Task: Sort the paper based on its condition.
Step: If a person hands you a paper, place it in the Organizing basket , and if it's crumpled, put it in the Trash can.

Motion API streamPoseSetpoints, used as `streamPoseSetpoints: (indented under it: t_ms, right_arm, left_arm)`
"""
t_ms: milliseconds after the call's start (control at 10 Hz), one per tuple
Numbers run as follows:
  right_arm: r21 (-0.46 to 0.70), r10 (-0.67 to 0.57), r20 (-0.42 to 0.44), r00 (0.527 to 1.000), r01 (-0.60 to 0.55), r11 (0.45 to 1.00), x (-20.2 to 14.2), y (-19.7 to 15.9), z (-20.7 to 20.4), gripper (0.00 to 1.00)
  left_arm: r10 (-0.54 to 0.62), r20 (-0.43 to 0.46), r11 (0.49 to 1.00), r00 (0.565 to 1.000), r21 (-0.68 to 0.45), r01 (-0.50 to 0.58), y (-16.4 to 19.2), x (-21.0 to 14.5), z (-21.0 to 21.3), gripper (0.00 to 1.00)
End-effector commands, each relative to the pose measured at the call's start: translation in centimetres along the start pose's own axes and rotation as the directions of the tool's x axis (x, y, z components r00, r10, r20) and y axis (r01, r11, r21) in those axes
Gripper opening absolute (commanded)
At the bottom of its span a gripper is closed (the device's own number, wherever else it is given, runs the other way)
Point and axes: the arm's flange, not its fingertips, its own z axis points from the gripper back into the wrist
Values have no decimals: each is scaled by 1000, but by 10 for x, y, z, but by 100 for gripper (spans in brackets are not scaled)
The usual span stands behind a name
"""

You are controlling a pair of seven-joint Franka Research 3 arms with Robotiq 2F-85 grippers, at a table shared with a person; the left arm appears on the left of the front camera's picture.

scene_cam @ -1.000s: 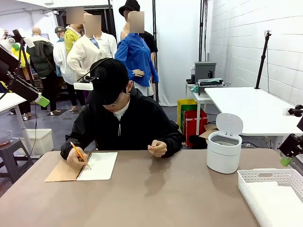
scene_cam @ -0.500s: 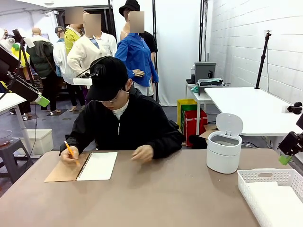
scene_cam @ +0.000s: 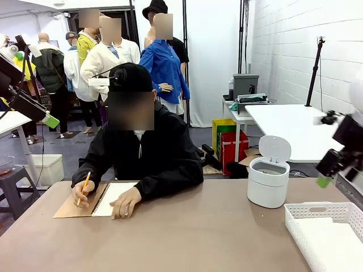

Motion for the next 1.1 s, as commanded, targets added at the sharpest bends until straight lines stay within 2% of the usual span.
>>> streamPoseSetpoints:
  t_ms: [0, 300, 600, 800, 1000]
  right_arm:
    - [-46, 171, 34, 985, -169, 984, 30, 17, 23, 100]
    - [-23, 386, 146, 911, -387, 922, 76, 68, 52, 100]
    - [-61, 513, 287, 809, -519, 853, 120, 121, 75, 100]
    - [-73, 516, 380, 767, -531, 844, 140, 145, 82, 100]
    - [-5, 454, 448, 770, -506, 862, 159, 154, 83, 100]
  left_arm:
    - [0, 1, 1000, 1000, -1, 0, 0, 0, 0, 100]
    - [0, 1, 1000, 1000, -1, 0, 0, 0, 0, 100]
    - [0, 1, 1000, 1000, -1, 0, 0, 0, 0, 100]
    - [0, 1, 1000, 1000, -1, 0, 0, 0, 0, 100]
    - [0, 1, 1000, 1000, -1, 0, 0, 0, 0, 100]
